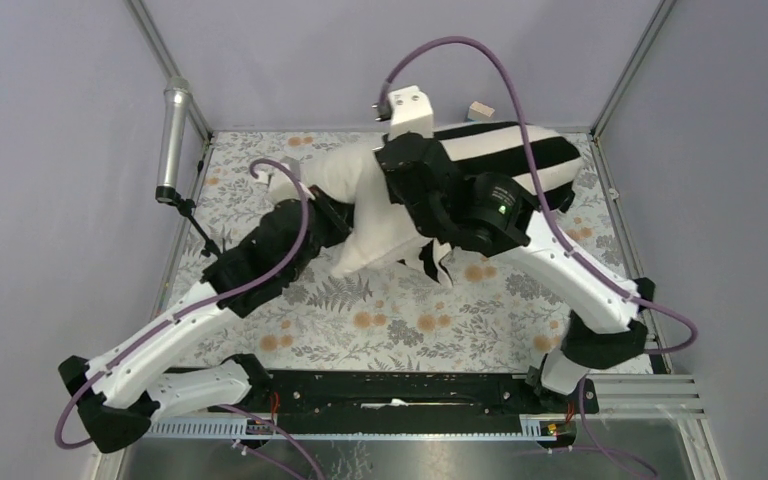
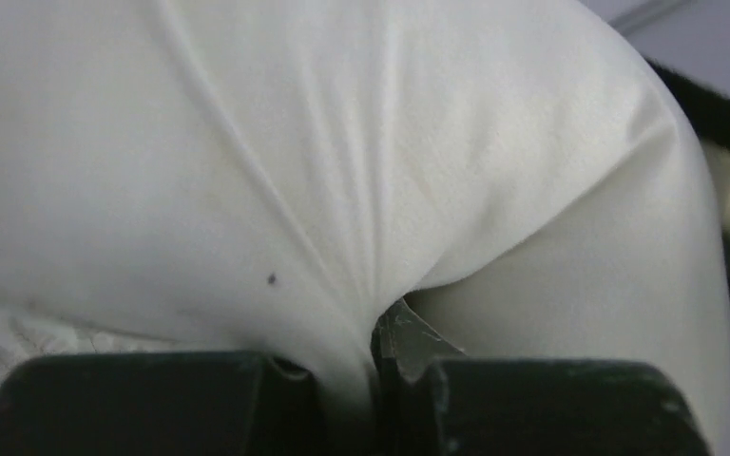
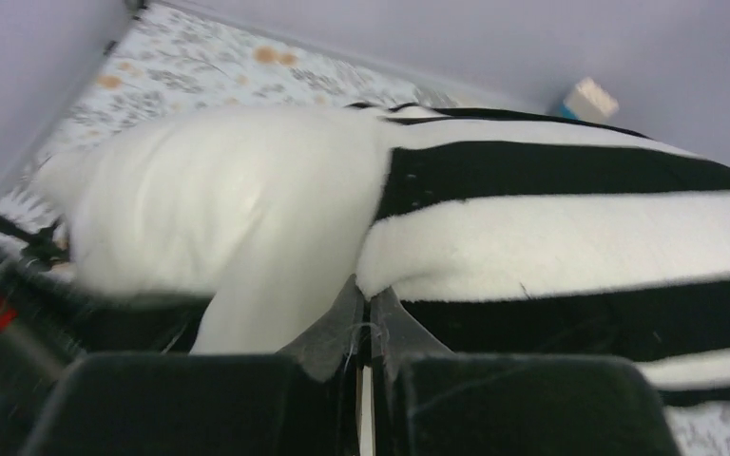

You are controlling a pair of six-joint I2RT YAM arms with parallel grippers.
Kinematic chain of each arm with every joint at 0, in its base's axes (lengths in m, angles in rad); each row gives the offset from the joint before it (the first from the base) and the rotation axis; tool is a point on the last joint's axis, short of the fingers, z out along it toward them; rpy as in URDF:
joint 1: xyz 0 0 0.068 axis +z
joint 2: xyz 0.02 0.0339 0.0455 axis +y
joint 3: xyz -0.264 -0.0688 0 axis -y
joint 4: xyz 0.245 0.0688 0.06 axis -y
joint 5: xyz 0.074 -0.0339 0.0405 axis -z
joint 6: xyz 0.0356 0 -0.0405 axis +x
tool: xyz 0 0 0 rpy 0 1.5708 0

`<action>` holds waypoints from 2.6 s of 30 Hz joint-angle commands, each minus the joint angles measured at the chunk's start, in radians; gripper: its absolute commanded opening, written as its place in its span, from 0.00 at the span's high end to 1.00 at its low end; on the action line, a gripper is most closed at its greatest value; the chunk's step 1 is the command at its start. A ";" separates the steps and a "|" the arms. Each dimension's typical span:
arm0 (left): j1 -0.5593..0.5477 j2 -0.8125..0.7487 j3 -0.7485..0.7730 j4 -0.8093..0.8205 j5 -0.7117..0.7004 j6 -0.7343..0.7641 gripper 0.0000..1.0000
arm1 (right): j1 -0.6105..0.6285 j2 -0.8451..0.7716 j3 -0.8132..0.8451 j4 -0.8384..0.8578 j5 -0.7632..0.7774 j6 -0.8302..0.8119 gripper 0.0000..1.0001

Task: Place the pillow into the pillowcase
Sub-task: Stuff the pillow into the pillowcase.

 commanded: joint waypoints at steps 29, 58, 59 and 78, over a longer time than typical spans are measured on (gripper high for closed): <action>0.228 0.115 -0.150 0.222 0.832 -0.232 0.75 | -0.255 0.316 0.090 0.080 -0.571 0.123 1.00; 0.084 0.237 0.217 -0.255 -0.096 0.357 0.01 | -0.426 0.614 0.355 0.147 -0.770 0.198 1.00; 0.105 0.248 0.190 -0.227 -0.075 0.340 0.03 | -0.424 0.601 0.347 0.143 -0.761 0.195 1.00; 0.263 0.221 -0.080 0.025 0.203 0.231 1.00 | -0.241 0.073 -0.211 0.187 -0.217 0.126 0.00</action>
